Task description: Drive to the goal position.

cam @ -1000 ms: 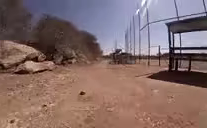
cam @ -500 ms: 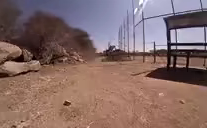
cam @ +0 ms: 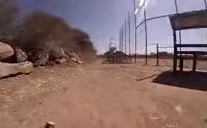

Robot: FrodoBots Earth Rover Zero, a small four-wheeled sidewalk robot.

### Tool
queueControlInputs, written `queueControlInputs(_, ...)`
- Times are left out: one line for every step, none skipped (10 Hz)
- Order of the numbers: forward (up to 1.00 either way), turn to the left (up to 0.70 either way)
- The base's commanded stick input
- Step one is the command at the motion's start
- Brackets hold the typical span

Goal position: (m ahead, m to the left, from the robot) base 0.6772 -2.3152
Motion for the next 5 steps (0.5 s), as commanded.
queueControlInputs(1.0,0.0)
queueControlInputs(1.0,0.0)
queueControlInputs(1.0,0.0)
queueControlInputs(1.0,0.0)
queueControlInputs(1.0,0.0)
